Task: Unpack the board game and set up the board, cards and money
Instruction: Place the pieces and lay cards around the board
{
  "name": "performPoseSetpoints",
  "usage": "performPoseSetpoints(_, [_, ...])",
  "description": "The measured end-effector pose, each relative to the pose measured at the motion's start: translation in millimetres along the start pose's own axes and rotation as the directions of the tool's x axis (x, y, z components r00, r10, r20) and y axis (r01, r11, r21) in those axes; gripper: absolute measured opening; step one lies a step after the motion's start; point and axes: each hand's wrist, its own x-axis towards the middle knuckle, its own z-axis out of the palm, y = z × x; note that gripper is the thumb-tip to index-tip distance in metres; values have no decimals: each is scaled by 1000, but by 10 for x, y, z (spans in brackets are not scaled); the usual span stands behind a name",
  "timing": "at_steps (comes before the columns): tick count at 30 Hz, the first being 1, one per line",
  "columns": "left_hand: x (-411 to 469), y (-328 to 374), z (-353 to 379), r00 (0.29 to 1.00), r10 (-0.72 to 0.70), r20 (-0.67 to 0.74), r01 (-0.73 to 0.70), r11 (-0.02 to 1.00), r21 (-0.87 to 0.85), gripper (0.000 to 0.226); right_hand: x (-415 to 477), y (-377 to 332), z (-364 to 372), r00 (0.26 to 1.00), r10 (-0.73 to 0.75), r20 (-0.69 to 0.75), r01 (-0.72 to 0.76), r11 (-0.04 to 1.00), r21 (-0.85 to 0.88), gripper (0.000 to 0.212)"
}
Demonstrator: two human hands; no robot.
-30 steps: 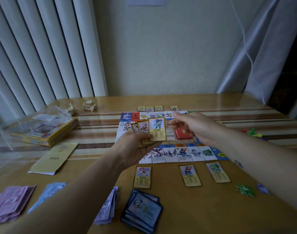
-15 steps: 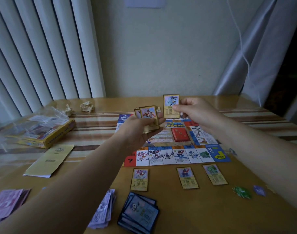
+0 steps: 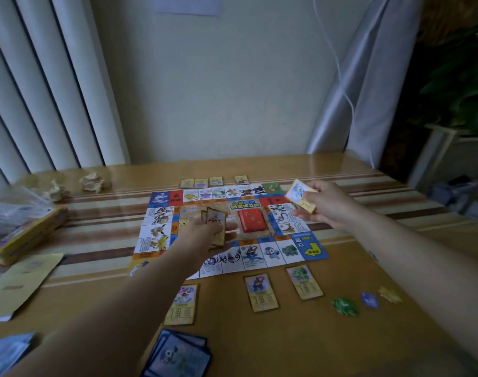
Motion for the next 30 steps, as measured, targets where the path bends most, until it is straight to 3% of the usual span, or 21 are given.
performPoseSetpoints(7, [84, -67, -2, 999, -29, -35, 28, 999, -21, 15, 46, 130, -23, 1000, 28, 8, -27, 997, -75, 27])
performPoseSetpoints(13, [119, 16, -225, 999, 16, -28, -18, 998, -52, 21, 122, 18, 37, 998, -65, -21, 62, 990, -125, 43])
performPoseSetpoints(18, [94, 70, -520, 993, -17, -115, -2, 987, -160, 23, 105, -125, 228, 993, -114, 30, 117, 981, -156, 40])
performPoseSetpoints(23, [43, 156, -774, 976, 23, -215, -73, 971, -227, 32, 117, -175, 453, 984, -167, 69, 177, 965, -193, 39])
performPoseSetpoints(26, [45, 215, -911, 958, -6, -288, -84, 951, -299, 21, 177, -244, 537, 970, -244, -14, 239, 957, -165, 38])
performPoseSetpoints(30, [36, 295, -990, 952, -42, -304, -89, 910, -406, 22, 261, -395, 575, 913, -365, -182, 338, 927, -164, 24])
